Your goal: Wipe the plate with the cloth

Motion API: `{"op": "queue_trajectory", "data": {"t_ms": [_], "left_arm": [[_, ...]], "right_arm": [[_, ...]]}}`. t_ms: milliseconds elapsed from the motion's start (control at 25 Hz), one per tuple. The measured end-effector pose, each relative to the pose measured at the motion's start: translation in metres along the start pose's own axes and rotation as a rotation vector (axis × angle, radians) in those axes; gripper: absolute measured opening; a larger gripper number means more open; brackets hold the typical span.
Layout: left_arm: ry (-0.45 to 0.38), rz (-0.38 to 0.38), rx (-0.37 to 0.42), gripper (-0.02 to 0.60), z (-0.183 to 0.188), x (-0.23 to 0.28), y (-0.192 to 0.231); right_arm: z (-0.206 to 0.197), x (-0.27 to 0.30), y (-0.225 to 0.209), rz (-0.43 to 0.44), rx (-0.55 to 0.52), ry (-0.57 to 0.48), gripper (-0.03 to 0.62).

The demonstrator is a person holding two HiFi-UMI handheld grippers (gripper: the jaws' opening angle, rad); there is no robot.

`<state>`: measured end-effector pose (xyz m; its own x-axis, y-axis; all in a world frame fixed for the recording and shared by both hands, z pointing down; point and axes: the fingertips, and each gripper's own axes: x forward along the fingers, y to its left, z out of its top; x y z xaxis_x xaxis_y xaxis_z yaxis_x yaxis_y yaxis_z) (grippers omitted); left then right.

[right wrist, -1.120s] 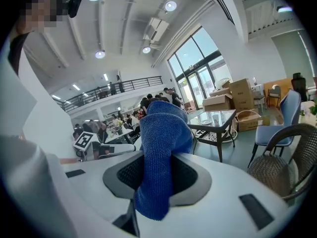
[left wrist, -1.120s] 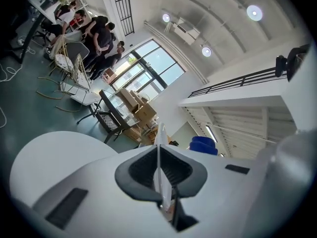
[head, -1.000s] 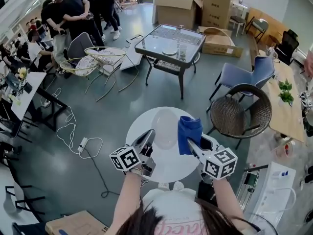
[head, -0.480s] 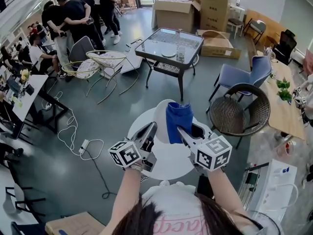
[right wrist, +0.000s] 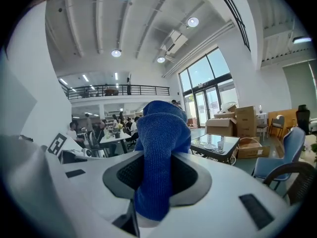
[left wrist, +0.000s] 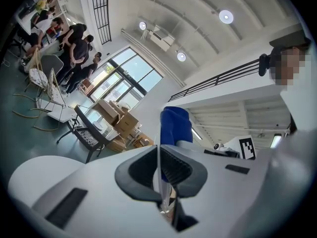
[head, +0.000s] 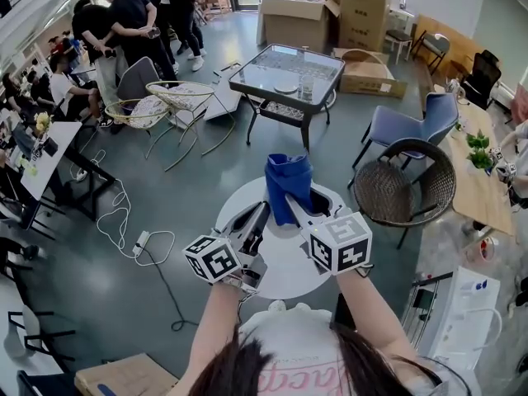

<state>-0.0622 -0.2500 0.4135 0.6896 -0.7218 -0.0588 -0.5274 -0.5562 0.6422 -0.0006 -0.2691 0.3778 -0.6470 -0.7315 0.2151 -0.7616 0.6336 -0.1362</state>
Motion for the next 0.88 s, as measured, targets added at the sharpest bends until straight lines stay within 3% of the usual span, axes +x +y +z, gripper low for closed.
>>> {"op": "queue_trajectory", "data": {"t_ms": [360,520,680,880], "left_arm": [[0.0,-0.013,-0.015,0.023,-0.003,0.007,0.0],[0.009,0.018,0.005,0.021,-0.006,0.014,0.003],[-0.001,0.03,-0.002,0.021,-0.006,0.017,0.007],[-0.035,0.024,-0.038,0.021,0.002,0.015,0.011]], "right_arm": [[-0.014,-0.03,-0.056,-0.13,0.07,0.019,0.133],[-0.009,-0.041,-0.06,-0.147,0.089,-0.031,0.133],[-0.008,-0.048,-0.027,-0.07,0.047,-0.054,0.133],[-0.033,-0.028,0.021,0.05,0.002,0.042,0.133]]}}
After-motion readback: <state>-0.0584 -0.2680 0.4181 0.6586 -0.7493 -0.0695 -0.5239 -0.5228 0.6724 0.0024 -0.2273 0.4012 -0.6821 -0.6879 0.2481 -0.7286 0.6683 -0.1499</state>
